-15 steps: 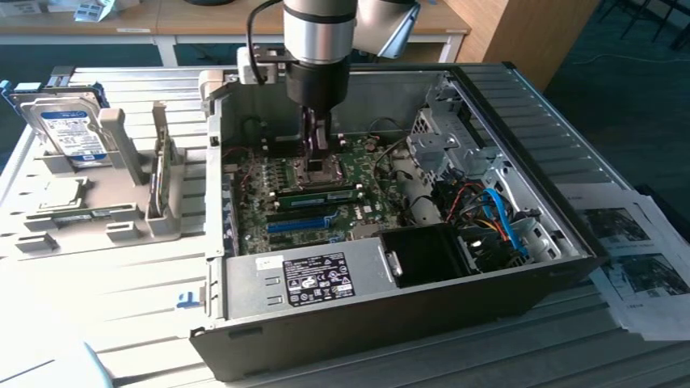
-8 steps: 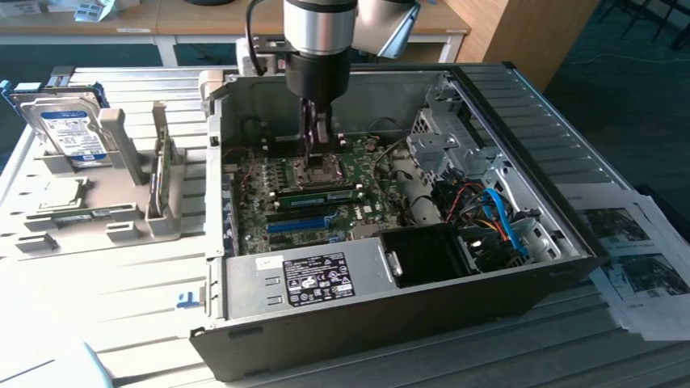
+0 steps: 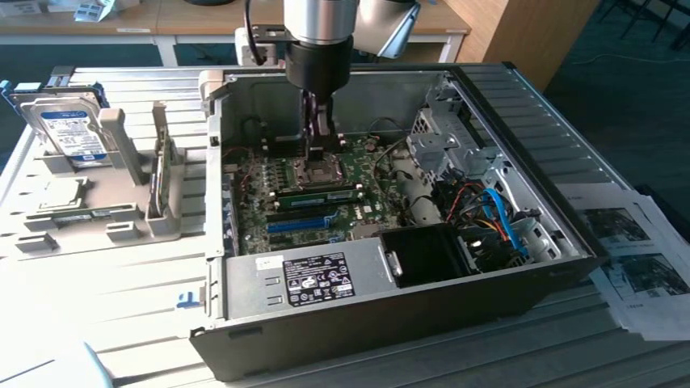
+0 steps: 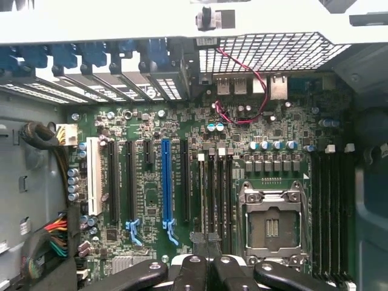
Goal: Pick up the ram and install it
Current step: 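Press down the ram until it locks into place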
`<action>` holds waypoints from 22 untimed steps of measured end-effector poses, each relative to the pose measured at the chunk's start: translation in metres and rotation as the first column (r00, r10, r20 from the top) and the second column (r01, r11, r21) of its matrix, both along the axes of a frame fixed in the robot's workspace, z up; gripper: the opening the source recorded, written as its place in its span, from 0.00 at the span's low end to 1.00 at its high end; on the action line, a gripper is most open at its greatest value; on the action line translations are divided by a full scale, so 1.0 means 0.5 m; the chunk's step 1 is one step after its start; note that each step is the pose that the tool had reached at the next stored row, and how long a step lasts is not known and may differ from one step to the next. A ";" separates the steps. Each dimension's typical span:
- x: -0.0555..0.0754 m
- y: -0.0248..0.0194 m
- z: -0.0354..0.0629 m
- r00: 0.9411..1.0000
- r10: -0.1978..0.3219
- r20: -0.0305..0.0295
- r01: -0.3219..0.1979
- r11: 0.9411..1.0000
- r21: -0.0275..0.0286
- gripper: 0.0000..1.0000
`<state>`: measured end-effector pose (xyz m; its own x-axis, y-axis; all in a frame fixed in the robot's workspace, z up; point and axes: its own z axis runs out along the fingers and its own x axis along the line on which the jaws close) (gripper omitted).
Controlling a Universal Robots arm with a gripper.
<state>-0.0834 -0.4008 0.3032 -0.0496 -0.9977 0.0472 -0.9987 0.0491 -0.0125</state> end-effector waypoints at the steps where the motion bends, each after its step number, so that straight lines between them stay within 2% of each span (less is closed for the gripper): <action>1: 0.000 0.0000 0.000 1.000 0.000 0.000 0.000 1.000 0.000 0.10; 15: 0.001 -0.0001 0.001 1.000 0.000 0.000 0.000 1.000 0.000 0.10; 22: 0.024 0.0000 0.000 1.000 0.000 0.000 0.000 1.000 0.000 0.10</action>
